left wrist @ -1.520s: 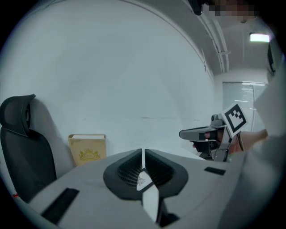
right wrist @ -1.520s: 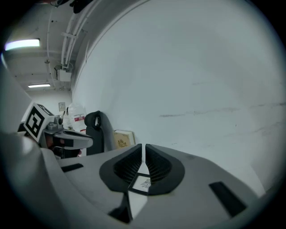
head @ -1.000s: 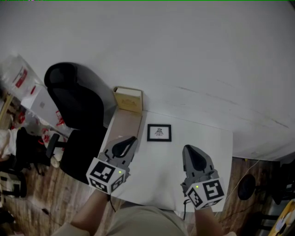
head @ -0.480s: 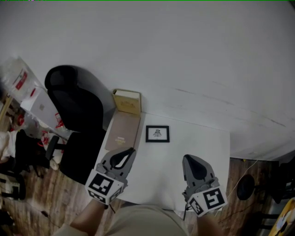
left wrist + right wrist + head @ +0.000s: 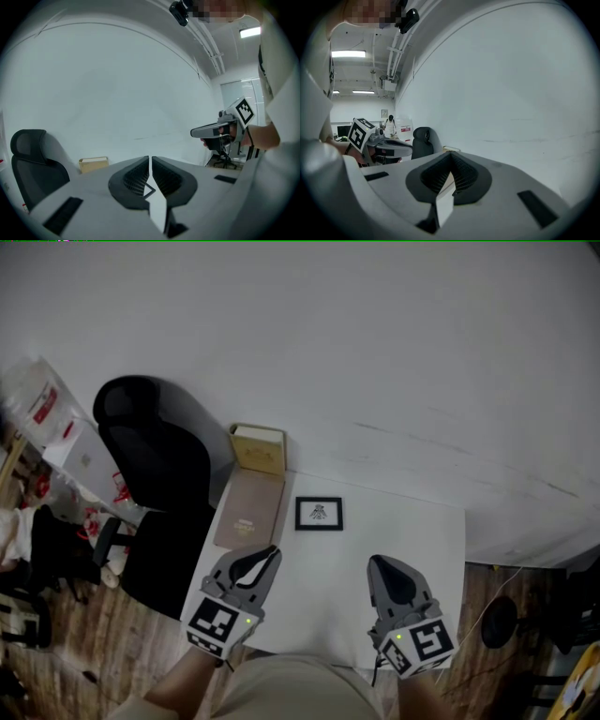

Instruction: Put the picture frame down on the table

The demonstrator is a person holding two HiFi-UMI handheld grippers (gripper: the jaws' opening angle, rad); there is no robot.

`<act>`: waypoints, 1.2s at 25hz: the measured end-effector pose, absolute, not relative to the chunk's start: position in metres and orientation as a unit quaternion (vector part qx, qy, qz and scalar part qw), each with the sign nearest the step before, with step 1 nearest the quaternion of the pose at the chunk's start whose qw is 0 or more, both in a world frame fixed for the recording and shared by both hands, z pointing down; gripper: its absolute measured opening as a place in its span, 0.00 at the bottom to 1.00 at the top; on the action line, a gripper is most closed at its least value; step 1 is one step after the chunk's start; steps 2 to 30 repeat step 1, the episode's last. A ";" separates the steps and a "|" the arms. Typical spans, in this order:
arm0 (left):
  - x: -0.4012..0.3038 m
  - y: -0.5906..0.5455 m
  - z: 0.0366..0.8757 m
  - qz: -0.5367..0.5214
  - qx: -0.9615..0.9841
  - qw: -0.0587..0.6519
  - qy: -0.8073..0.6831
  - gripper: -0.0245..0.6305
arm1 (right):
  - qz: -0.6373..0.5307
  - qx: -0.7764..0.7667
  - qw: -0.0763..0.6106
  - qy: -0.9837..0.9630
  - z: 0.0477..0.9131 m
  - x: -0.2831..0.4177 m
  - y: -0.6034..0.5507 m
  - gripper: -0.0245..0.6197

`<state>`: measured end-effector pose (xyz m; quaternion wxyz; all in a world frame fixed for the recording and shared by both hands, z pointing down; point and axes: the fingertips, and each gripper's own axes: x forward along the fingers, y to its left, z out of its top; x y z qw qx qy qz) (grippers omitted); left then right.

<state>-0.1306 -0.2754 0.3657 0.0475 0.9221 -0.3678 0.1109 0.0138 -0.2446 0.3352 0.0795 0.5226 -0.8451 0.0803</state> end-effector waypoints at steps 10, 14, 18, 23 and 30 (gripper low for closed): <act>-0.131 -0.275 0.365 0.110 0.922 0.051 -0.368 0.09 | 0.081 0.523 0.077 -0.845 0.334 0.014 -0.245 0.07; -0.131 -0.275 0.365 0.110 0.922 0.051 -0.368 0.09 | 0.081 0.523 0.077 -0.845 0.334 0.014 -0.245 0.07; -0.131 -0.275 0.365 0.110 0.922 0.051 -0.368 0.09 | 0.081 0.523 0.077 -0.845 0.334 0.014 -0.245 0.07; -0.131 -0.275 0.365 0.110 0.922 0.051 -0.368 0.09 | 0.081 0.523 0.077 -0.845 0.334 0.014 -0.245 0.07; -0.131 -0.275 0.365 0.110 0.922 0.051 -0.368 0.09 | 0.081 0.523 0.077 -0.845 0.334 0.014 -0.245 0.07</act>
